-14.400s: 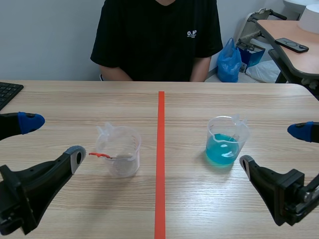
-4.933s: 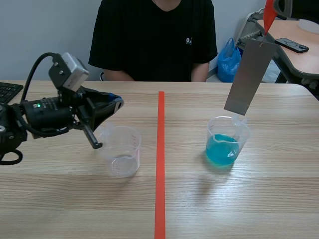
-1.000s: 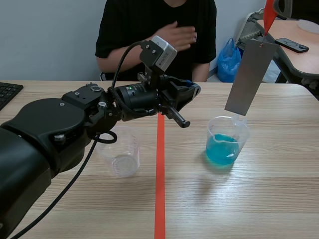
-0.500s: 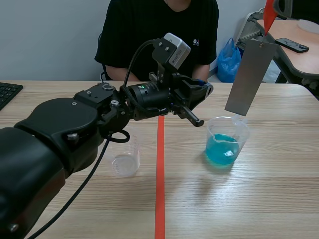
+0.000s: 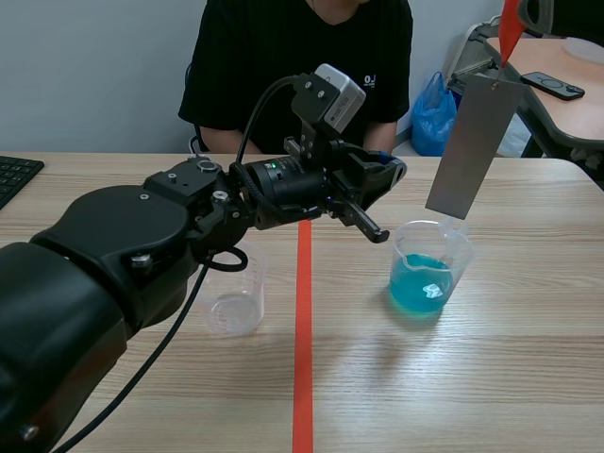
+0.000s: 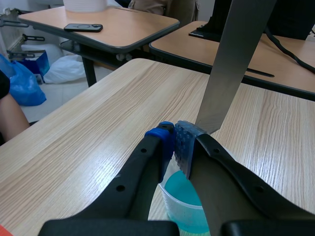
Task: Do the redox reaction experiment.
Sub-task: 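Point at the plate with the left hand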
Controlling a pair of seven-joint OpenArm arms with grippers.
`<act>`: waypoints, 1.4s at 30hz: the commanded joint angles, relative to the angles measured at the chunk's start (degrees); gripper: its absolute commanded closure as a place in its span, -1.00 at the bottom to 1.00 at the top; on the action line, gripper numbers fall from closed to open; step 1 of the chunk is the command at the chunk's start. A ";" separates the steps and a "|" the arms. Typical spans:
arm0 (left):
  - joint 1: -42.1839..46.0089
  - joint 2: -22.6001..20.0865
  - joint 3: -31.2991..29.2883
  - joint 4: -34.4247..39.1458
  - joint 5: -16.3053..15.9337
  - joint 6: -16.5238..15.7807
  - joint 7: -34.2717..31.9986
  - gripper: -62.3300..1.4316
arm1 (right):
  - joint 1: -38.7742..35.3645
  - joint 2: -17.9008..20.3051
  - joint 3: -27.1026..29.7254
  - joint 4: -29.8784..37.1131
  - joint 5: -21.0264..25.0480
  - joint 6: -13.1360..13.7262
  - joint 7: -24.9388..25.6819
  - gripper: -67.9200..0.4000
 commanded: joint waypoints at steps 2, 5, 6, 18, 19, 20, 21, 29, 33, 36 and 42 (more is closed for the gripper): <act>-0.96 0.44 -0.02 1.36 -0.72 0.07 -0.85 0.86 | 0.96 0.63 0.70 0.72 0.83 -0.20 0.90 0.94; -0.96 0.44 -0.02 1.36 -0.72 0.07 -0.85 0.86 | 0.96 0.63 0.70 0.72 0.83 -0.20 0.90 0.94; -0.96 0.44 -0.02 1.36 -0.72 0.07 -0.85 0.86 | 0.96 0.63 0.70 0.72 0.83 -0.20 0.90 0.94; -1.11 -4.20 -0.02 1.38 -0.72 1.62 -1.49 0.86 | 0.96 0.63 0.70 0.72 0.83 -0.20 0.90 0.94; -1.09 -5.07 -0.02 1.38 -0.87 1.62 -1.49 0.86 | 0.96 0.63 0.70 0.72 0.83 -0.20 0.90 0.94; -1.07 -6.14 -0.02 1.49 -1.14 1.62 -1.49 0.86 | 0.96 0.63 0.70 0.72 0.83 -0.20 0.90 0.94; -0.94 -7.34 -0.02 1.86 -1.66 1.62 -1.51 0.86 | 0.96 0.63 0.70 0.72 0.83 -0.20 0.90 0.94; 4.09 -20.57 -1.79 13.38 -8.96 1.81 -1.64 0.86 | 0.96 0.63 0.70 0.72 0.83 -0.20 0.90 0.94; 9.49 -27.36 -6.16 19.78 -8.92 2.05 -1.20 0.86 | 0.96 0.63 0.70 0.72 0.83 -0.20 0.90 0.94; 14.73 -31.71 -10.78 23.06 -8.02 2.05 -1.01 0.86 | 0.96 0.63 0.70 0.72 0.83 -0.20 0.90 0.94; 27.15 -37.31 -22.58 26.69 -4.37 4.13 -1.05 0.86 | 0.96 0.63 0.70 0.72 0.83 -0.20 0.90 0.94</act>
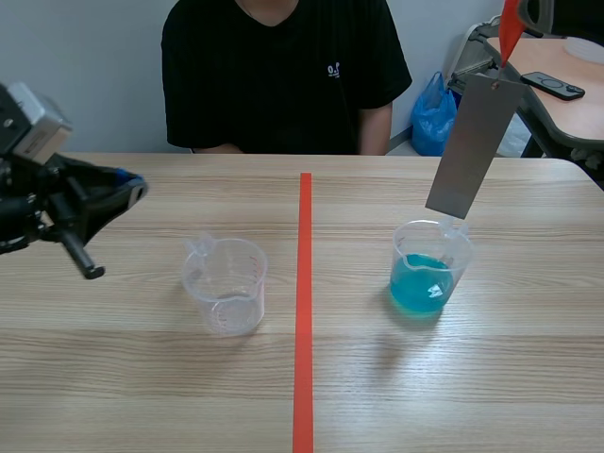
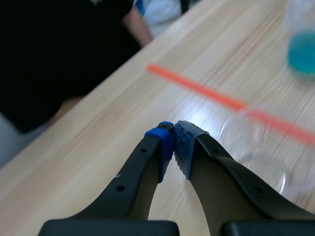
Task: Do the redox reaction experiment.
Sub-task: 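Point at the plate with the left hand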
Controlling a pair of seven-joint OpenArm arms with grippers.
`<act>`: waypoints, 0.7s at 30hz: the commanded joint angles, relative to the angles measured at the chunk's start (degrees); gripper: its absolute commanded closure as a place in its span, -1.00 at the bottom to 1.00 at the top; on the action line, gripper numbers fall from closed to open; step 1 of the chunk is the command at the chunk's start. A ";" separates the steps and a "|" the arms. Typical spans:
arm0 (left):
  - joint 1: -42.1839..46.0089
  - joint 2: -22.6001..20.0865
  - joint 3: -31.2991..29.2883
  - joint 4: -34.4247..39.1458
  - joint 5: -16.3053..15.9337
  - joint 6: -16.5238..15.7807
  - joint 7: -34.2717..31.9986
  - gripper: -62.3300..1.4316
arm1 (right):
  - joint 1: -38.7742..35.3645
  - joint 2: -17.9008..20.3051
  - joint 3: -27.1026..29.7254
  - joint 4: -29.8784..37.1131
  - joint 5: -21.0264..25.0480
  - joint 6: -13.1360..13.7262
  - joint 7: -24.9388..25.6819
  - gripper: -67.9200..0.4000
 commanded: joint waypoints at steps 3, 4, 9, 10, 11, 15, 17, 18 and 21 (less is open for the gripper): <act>7.30 -0.85 -7.23 1.25 2.75 1.90 -0.87 0.86 | 0.96 0.63 0.70 0.72 0.83 -0.20 0.92 0.94; 9.66 -1.03 -9.27 1.31 3.76 1.90 -1.16 0.86 | 0.96 0.63 0.70 0.72 0.83 -0.20 0.92 0.94; 21.14 -1.14 -17.99 1.31 7.08 4.79 -3.72 0.86 | 0.96 0.63 0.70 0.72 0.83 -0.20 0.92 0.94; 23.52 -1.11 -19.67 1.31 7.23 5.18 -4.33 0.86 | 0.96 0.63 0.70 0.72 0.83 -0.20 0.92 0.94; 25.79 -1.11 -21.27 1.31 7.48 5.42 -4.83 0.86 | 0.96 0.63 0.70 0.72 0.83 -0.20 0.92 0.94; 34.36 -0.46 -26.84 1.31 8.87 6.01 -9.16 0.86 | 0.96 0.63 0.70 0.72 0.83 -0.20 0.92 0.94; 37.68 0.59 -29.27 1.31 9.92 5.97 -11.54 0.86 | 0.96 0.63 0.70 0.72 0.83 -0.20 0.92 0.94; 39.06 1.20 -30.18 1.31 10.54 5.97 -12.57 0.86 | 0.96 0.63 0.70 0.72 0.83 -0.20 0.92 0.94; 42.47 3.41 -31.65 1.31 12.11 5.97 -15.02 0.86 | 0.96 0.63 0.70 0.72 0.83 -0.20 0.90 0.94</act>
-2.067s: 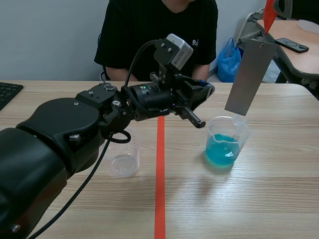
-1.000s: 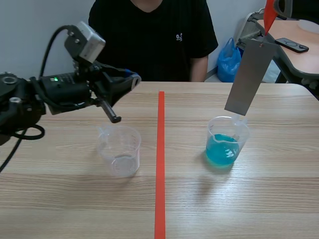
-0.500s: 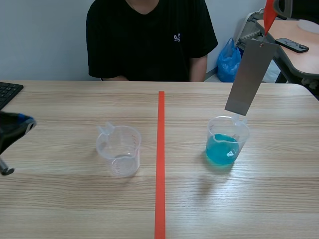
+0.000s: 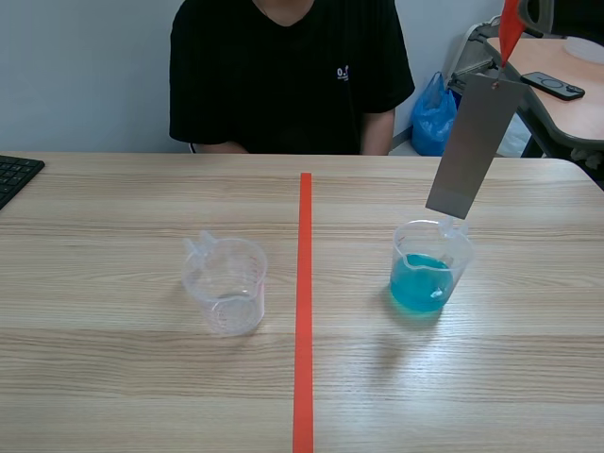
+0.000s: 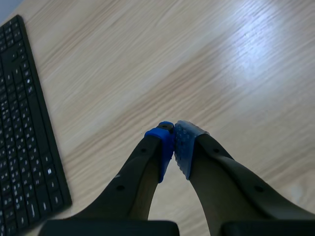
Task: Do the redox reaction experiment.
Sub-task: 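Point at the plate with the left hand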
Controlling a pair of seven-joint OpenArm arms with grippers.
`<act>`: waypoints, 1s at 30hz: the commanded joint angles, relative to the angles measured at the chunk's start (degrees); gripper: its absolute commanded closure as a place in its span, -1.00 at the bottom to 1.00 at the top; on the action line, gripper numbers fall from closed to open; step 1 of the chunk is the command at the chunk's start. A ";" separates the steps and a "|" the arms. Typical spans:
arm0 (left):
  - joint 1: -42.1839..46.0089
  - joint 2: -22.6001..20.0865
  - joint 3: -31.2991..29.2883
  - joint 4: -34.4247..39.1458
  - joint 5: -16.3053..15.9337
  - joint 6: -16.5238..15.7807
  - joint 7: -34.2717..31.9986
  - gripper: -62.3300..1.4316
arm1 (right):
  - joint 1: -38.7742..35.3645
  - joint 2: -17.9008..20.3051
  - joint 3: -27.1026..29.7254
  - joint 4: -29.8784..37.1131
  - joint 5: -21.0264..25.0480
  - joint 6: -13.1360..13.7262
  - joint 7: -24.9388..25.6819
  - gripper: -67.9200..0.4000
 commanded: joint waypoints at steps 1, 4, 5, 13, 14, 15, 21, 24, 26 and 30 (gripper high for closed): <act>0.68 1.70 0.13 0.72 0.22 0.09 -1.84 0.86 | 0.96 0.63 0.70 0.72 0.83 -0.20 0.90 0.94; 3.02 4.13 0.07 0.72 2.01 0.09 -4.04 0.86 | 0.96 0.63 0.70 0.72 0.83 -0.20 0.90 0.94; 3.56 4.98 0.07 0.72 2.38 0.02 -4.74 0.86 | 0.96 0.63 0.70 0.72 0.83 -0.20 0.90 0.94; 6.14 10.73 0.07 0.70 8.85 -0.33 -8.70 0.86 | 0.96 0.63 0.70 0.72 0.83 -0.20 0.87 0.94; 6.27 11.21 0.07 0.70 9.49 -0.33 -8.70 0.86 | 0.96 0.66 0.70 0.72 0.83 -0.20 0.87 0.94; 6.27 11.65 0.07 0.70 9.60 -0.33 -8.92 0.86 | 0.96 0.66 0.70 0.72 0.85 -0.20 0.90 0.94; 6.60 12.55 0.07 0.72 9.60 -1.11 -9.79 0.86 | 0.96 0.66 0.70 0.72 0.87 -0.20 0.90 0.94; 6.60 12.55 0.07 0.72 9.57 -1.07 -9.77 0.86 | 0.96 0.66 0.70 0.72 0.87 -0.20 0.90 0.94; 6.60 12.55 0.07 0.72 9.57 -1.05 -9.75 0.86 | 0.96 0.66 0.70 0.72 0.87 -0.20 0.90 0.94; 6.60 12.55 0.07 0.72 9.57 -1.05 -9.60 0.86 | 0.96 0.66 0.70 0.72 0.85 -0.20 0.90 0.94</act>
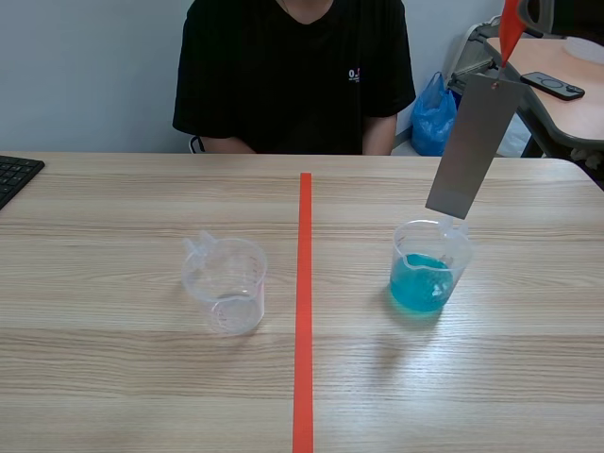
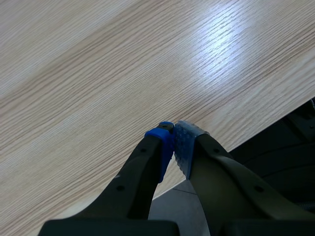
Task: Do the redox reaction experiment.
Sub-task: 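Point at the plate with the left hand, then lower the plate into the blue solution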
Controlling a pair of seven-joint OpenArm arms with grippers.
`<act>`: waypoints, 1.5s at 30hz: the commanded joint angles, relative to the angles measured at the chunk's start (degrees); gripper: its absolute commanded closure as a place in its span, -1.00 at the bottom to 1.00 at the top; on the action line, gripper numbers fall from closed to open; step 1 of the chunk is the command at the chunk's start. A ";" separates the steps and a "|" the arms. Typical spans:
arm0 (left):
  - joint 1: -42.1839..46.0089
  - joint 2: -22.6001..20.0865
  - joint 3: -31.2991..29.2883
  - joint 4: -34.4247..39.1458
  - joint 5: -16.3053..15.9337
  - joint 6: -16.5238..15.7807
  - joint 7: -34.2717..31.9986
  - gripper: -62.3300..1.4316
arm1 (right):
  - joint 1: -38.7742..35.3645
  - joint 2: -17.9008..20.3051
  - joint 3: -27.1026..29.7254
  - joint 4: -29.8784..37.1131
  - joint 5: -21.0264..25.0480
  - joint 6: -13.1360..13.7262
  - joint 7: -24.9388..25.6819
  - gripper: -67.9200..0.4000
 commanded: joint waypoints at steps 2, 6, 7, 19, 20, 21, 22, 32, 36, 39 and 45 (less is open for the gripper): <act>0.46 -0.04 0.07 0.72 -0.74 0.02 -0.48 0.86 | 0.94 0.63 0.70 0.72 0.85 -0.20 0.90 0.94; 0.44 -0.04 0.07 0.72 -0.87 0.02 -0.66 0.86 | 0.74 0.52 0.70 0.72 0.81 -0.20 0.94 0.94; 0.44 -0.04 0.07 0.72 -0.96 0.02 -0.68 0.86 | 0.66 0.15 0.70 0.72 0.72 -0.20 0.94 0.94; 0.44 -0.04 0.07 0.72 -1.07 0.04 -0.70 0.86 | 0.63 -7.06 0.31 -1.07 -6.84 0.44 0.96 0.94; 0.44 -0.04 0.09 0.72 -1.07 0.04 -0.70 0.86 | 0.63 -7.58 0.28 -1.55 -7.23 0.44 1.03 0.94; 0.44 -0.04 0.13 0.72 -1.07 0.04 -0.68 0.86 | 0.63 -8.11 0.28 -2.08 -7.69 0.44 1.22 0.94; 0.44 -0.04 0.17 0.72 -1.07 0.04 -0.68 0.86 | 0.63 -8.61 0.24 -2.56 -8.26 0.44 1.31 0.94; 0.44 -0.02 0.17 0.72 -1.05 0.04 -1.07 0.86 | 0.66 -12.00 -3.23 -6.78 -14.60 0.44 4.57 0.94; 0.42 -0.02 0.17 0.72 -1.05 0.04 -1.07 0.86 | 0.68 -13.73 -4.11 -9.03 -17.27 0.44 5.51 0.94; 0.42 -0.02 0.17 0.72 -1.05 0.04 -1.05 0.86 | 0.68 -14.71 -5.09 -11.13 -19.50 0.44 7.08 0.94; 0.42 -0.04 0.15 0.72 -1.05 0.00 -1.07 0.86 | 0.81 -15.93 -7.19 -14.97 -23.74 0.44 10.56 0.94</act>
